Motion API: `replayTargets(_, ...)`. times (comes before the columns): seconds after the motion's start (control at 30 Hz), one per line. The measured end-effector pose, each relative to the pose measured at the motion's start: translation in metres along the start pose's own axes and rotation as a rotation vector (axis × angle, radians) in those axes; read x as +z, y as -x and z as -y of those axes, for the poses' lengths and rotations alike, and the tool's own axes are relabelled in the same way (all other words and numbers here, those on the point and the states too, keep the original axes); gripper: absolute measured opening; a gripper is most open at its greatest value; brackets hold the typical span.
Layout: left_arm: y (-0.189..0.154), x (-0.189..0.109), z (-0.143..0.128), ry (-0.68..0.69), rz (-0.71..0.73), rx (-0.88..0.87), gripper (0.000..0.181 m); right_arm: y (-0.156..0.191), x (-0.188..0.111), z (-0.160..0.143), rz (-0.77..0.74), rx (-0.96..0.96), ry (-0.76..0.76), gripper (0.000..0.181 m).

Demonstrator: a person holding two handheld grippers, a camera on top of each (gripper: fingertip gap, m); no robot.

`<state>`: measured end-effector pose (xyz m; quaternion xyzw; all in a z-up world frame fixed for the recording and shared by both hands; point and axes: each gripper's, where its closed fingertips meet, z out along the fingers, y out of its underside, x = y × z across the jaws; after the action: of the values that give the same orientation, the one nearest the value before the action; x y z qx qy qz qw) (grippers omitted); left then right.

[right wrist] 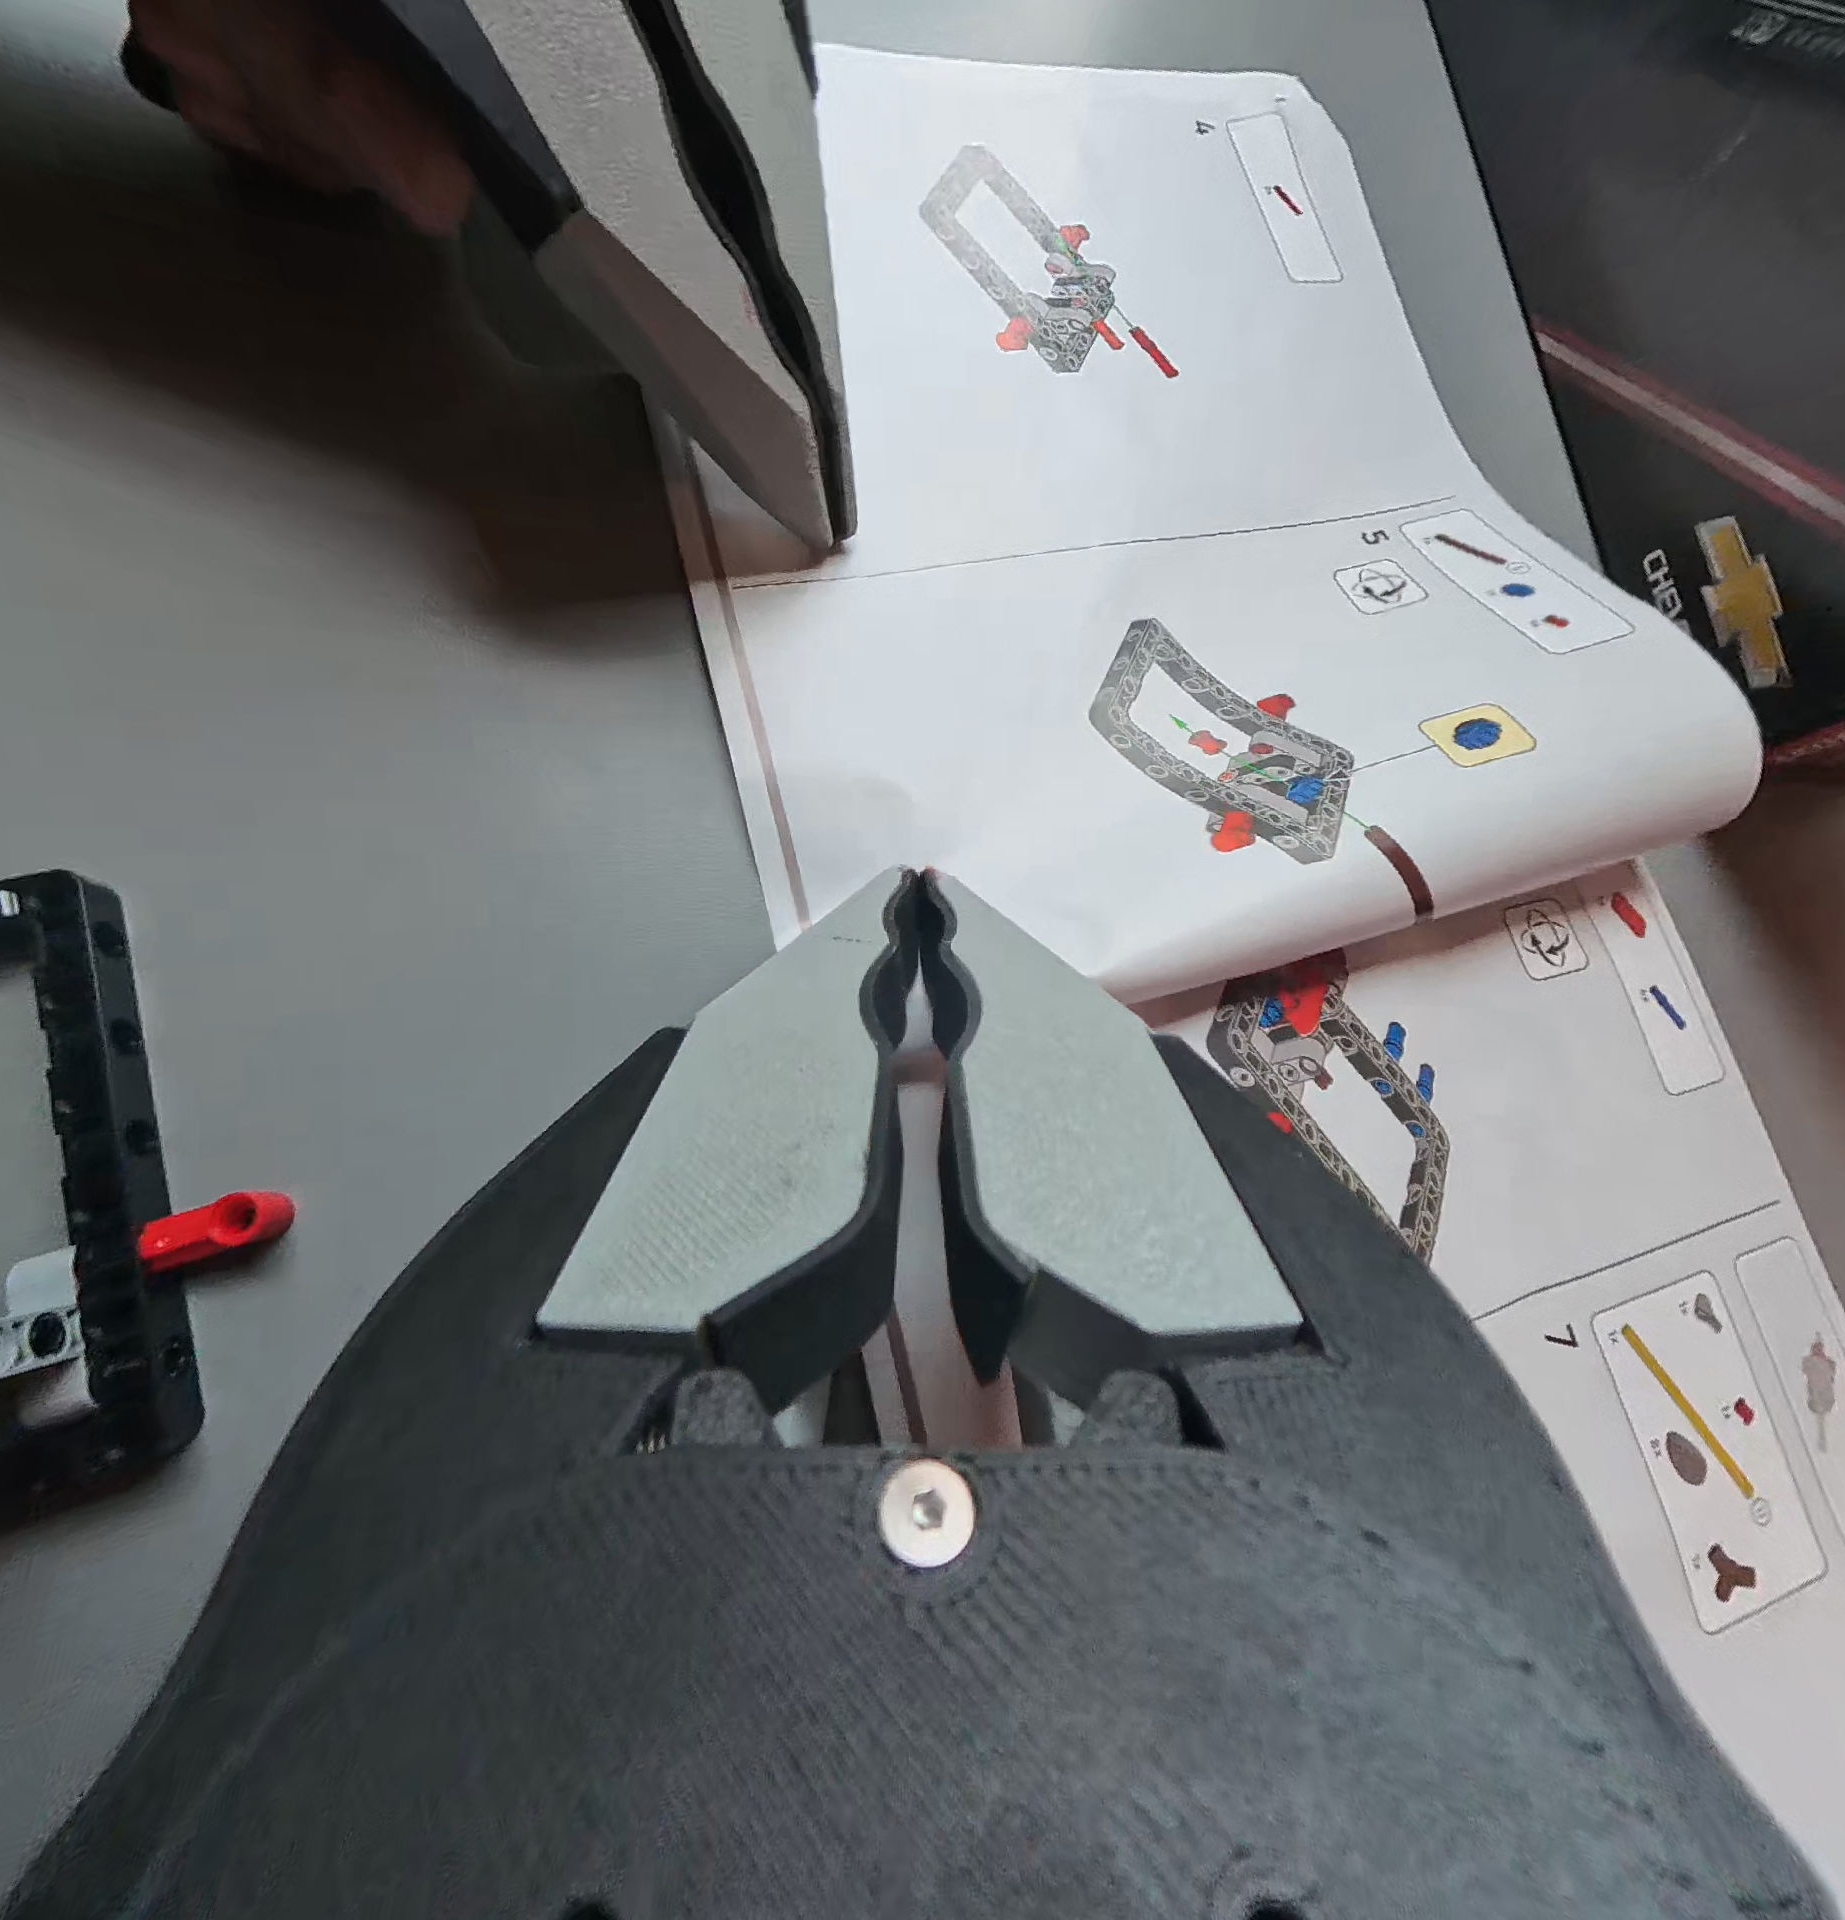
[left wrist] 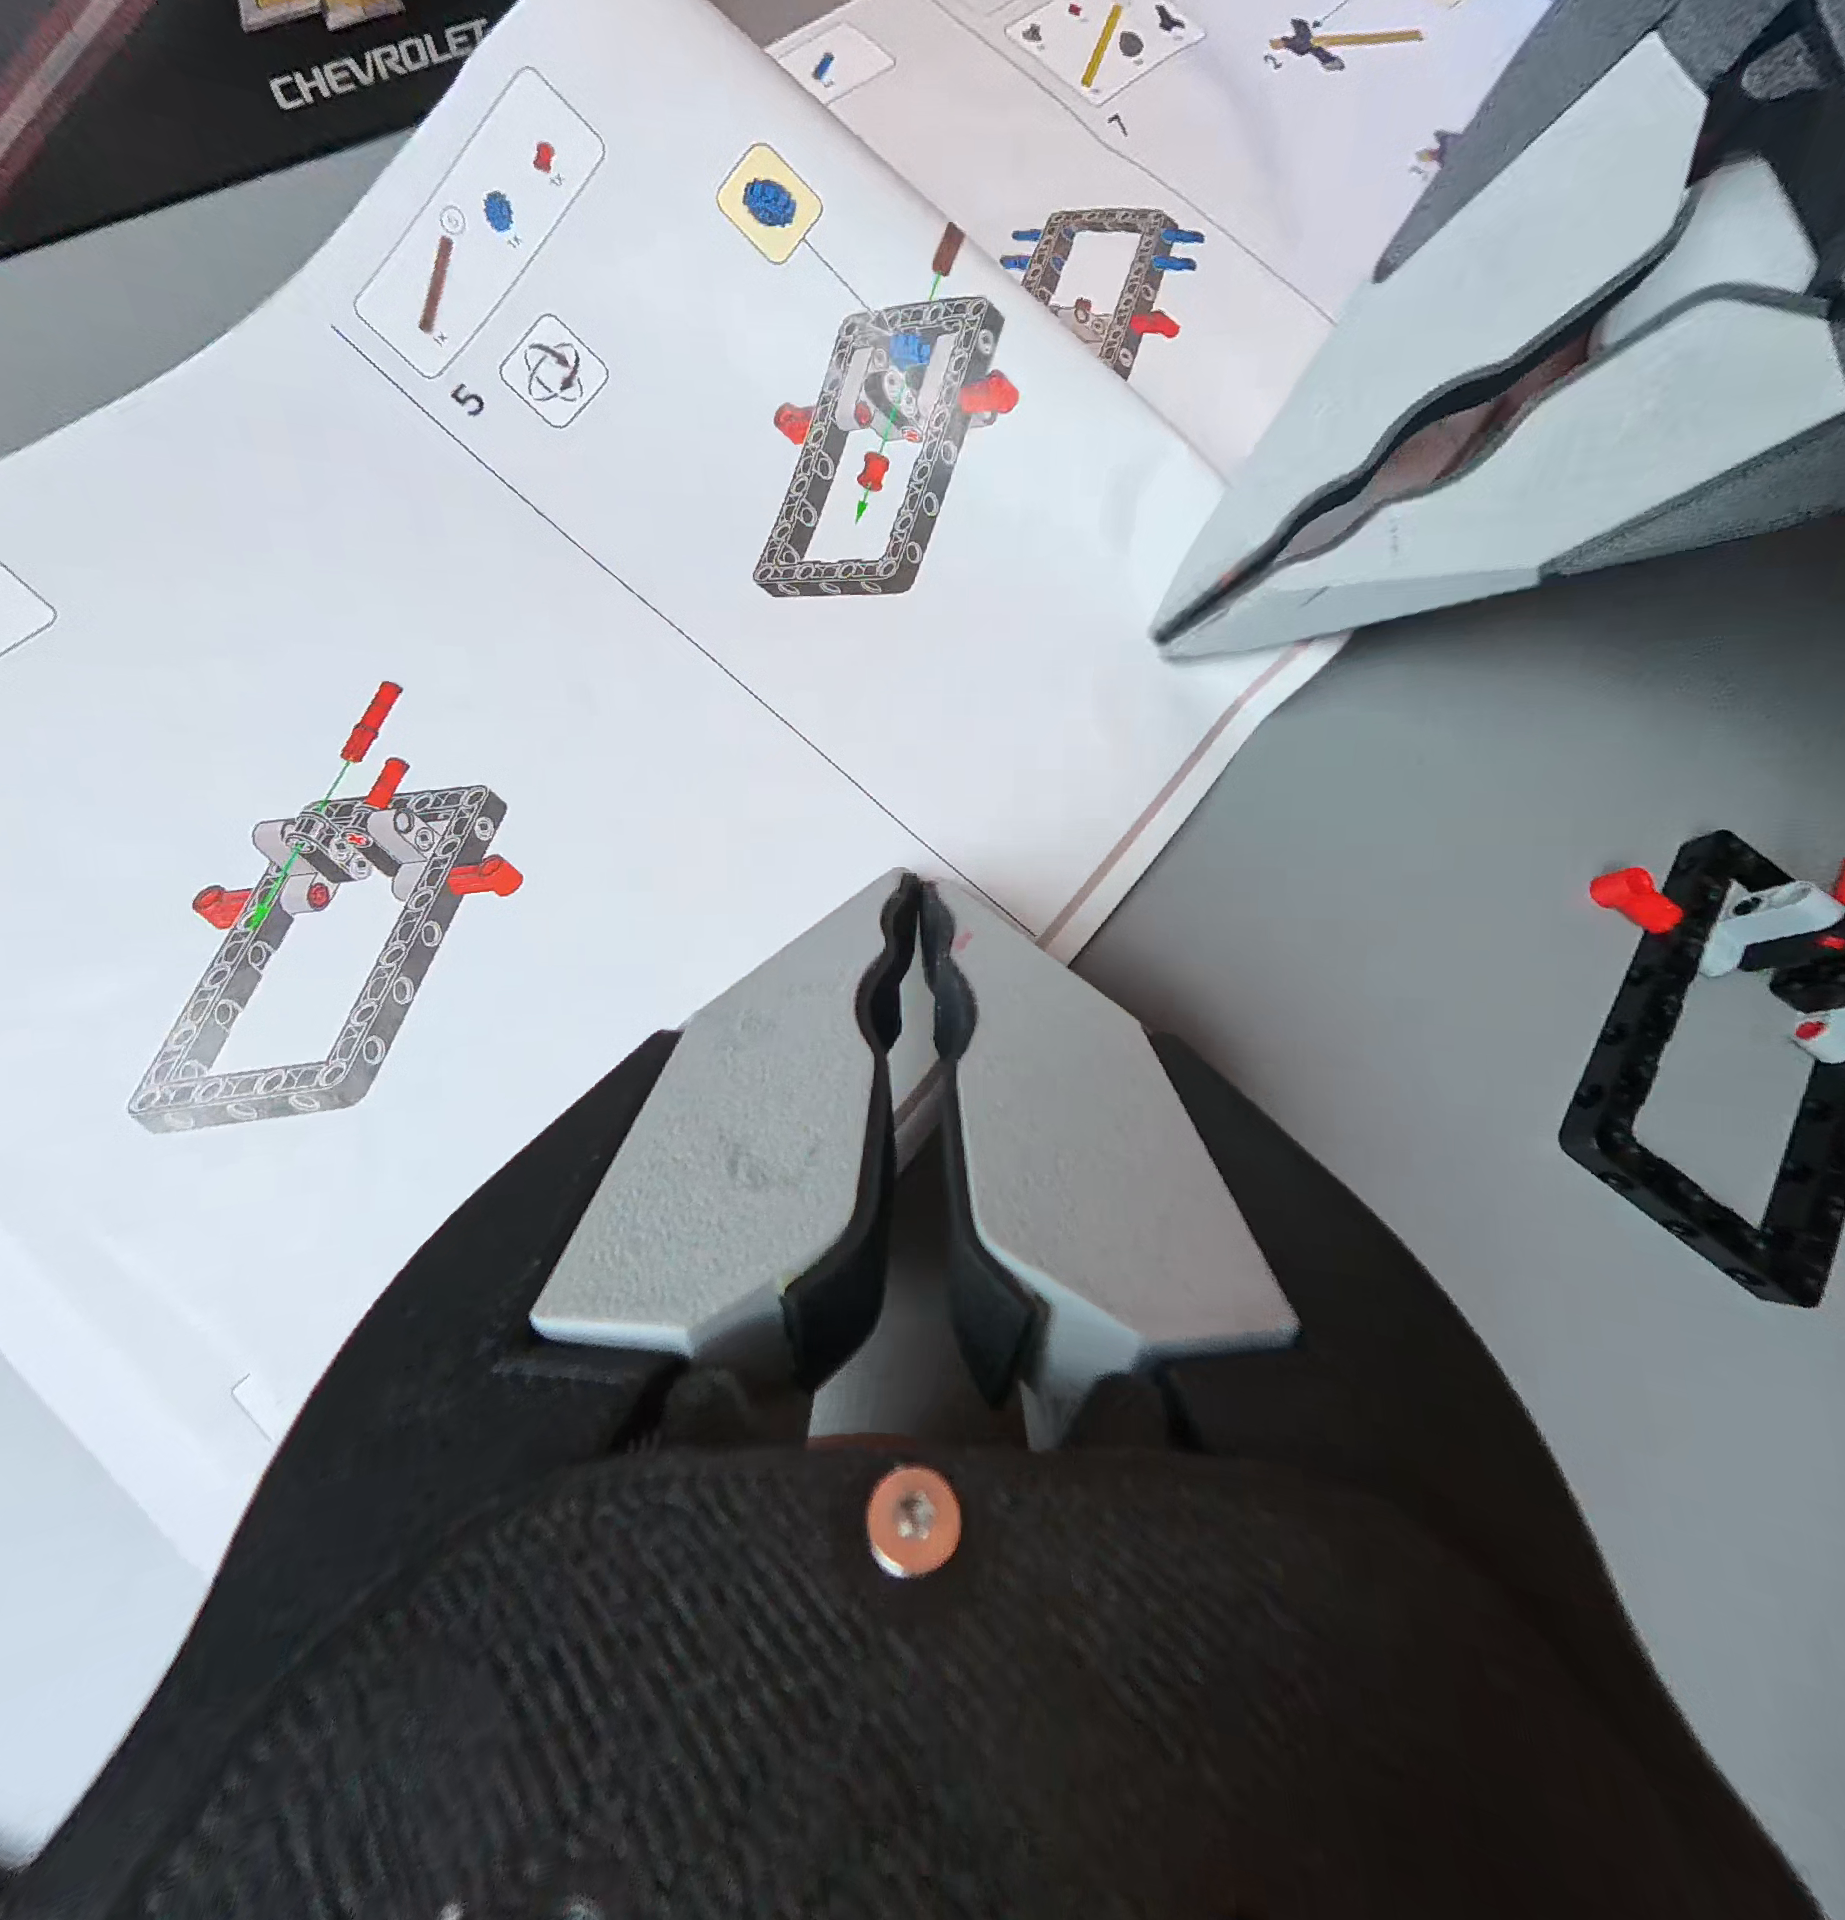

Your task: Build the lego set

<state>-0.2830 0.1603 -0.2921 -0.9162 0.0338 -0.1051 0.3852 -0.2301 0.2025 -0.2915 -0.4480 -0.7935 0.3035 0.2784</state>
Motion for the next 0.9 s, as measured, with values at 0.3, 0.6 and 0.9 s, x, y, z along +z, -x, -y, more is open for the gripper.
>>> replayTargets(0.3,0.004,0.0,0.004,-0.014,0.043,0.027,0.002,0.02,0.001,0.003,0.072,-0.012,-0.008,0.0)
replayTargets(0.6,0.002,0.002,0.004,-0.012,0.049,0.046,0.007,0.027,-0.013,0.023,0.043,-0.15,-0.167,0.0)
replayTargets(0.9,-0.011,0.0,0.008,-0.015,0.115,0.182,0.016,-0.028,-0.059,0.05,-0.215,-0.037,-0.456,0.0)
